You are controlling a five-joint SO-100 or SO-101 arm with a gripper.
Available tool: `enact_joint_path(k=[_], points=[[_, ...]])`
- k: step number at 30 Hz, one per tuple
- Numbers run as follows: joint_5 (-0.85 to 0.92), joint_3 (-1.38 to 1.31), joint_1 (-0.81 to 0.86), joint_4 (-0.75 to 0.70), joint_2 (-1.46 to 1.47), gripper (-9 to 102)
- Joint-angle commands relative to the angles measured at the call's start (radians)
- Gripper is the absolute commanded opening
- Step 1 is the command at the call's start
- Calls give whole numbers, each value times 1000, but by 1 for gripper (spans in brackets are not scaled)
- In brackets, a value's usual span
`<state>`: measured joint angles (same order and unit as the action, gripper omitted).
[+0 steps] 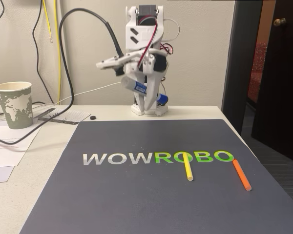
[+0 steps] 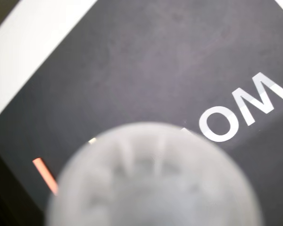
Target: Pick up the blue marker.
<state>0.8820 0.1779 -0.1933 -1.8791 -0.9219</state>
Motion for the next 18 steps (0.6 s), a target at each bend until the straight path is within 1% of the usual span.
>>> enact_joint_path(k=[1,5,11,18], points=[[-35,-41,-12,-167,-106,0],[-103,-54,-17,-167,-135,0],[-261,-184,-28,-167,-115,0],[-331,-242,-29,-167,-104,0]])
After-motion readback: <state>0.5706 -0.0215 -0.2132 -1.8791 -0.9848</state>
